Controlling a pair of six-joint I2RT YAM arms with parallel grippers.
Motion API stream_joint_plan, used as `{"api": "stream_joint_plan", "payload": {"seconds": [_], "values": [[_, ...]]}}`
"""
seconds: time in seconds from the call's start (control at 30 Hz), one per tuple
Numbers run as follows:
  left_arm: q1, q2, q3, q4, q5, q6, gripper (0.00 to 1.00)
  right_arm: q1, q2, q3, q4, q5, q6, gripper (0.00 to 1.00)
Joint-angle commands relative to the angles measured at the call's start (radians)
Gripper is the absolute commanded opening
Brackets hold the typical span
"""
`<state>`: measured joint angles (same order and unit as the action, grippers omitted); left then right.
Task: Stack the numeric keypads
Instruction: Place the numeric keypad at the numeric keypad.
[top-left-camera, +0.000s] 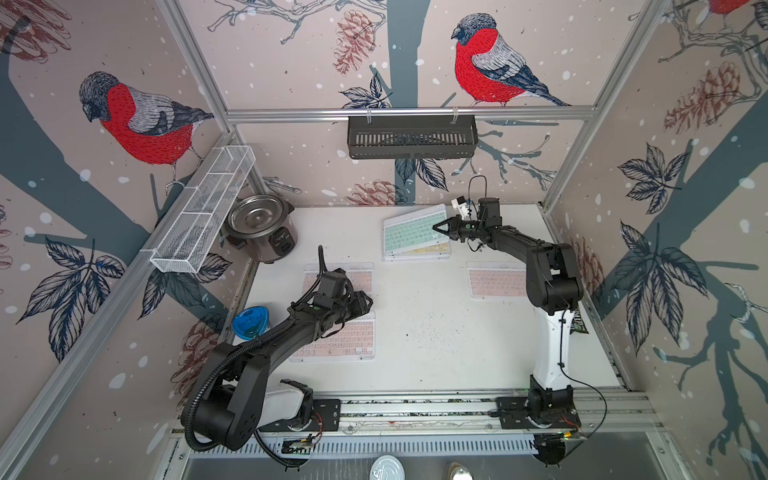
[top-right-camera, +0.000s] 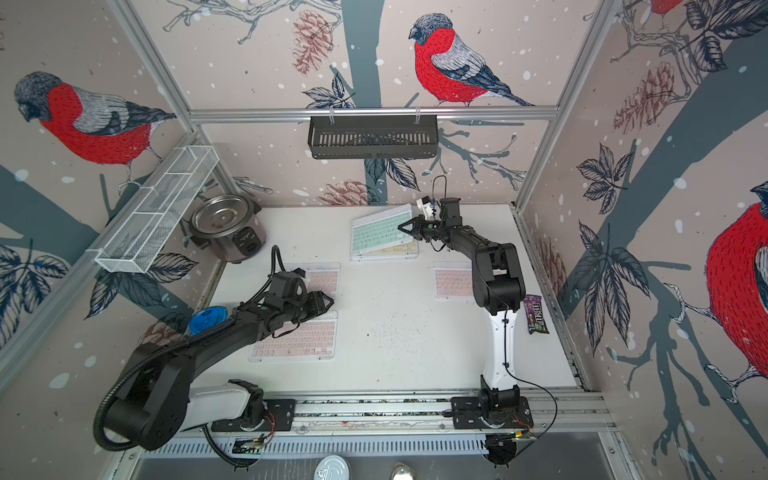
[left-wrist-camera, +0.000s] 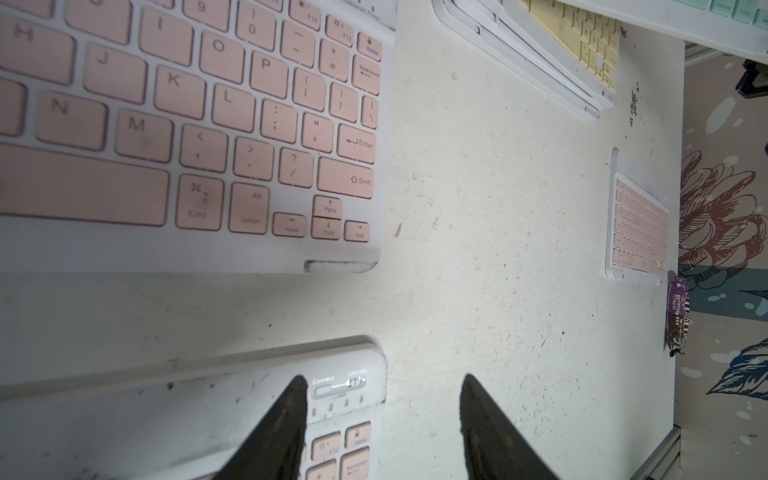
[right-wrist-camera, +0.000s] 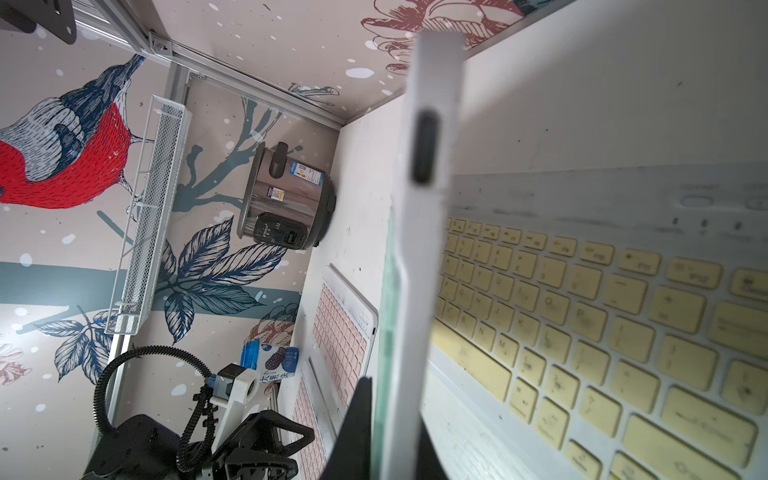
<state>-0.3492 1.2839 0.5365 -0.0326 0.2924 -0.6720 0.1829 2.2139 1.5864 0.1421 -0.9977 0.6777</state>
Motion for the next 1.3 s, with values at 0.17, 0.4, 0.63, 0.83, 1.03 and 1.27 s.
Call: {"api": "stream_joint_plan", "payload": {"seconds": [0.17, 0.4, 0.63, 0.83, 1.03, 1.27], "values": [[0.002, 0.017, 0.008, 0.037, 0.019, 0.006, 0.58, -0.011, 0.024, 0.015, 0.03, -0.029, 0.0, 0.18], [0.002, 0.025, 0.008, 0.04, 0.019, 0.004, 0.58, -0.013, 0.057, 0.045, 0.004, -0.029, -0.007, 0.24], [0.001, 0.038, 0.009, 0.05, 0.024, 0.0, 0.58, -0.014, 0.076, 0.077, -0.041, -0.016, -0.036, 0.31], [0.002, 0.052, 0.011, 0.06, 0.029, -0.001, 0.58, -0.02, 0.086, 0.094, -0.071, 0.002, -0.053, 0.43], [0.002, 0.059, 0.013, 0.063, 0.032, -0.001, 0.58, -0.032, 0.098, 0.114, -0.098, 0.029, -0.061, 0.54], [0.002, 0.066, 0.014, 0.066, 0.035, -0.003, 0.58, -0.036, 0.117, 0.148, -0.156, 0.069, -0.091, 0.59]]}}
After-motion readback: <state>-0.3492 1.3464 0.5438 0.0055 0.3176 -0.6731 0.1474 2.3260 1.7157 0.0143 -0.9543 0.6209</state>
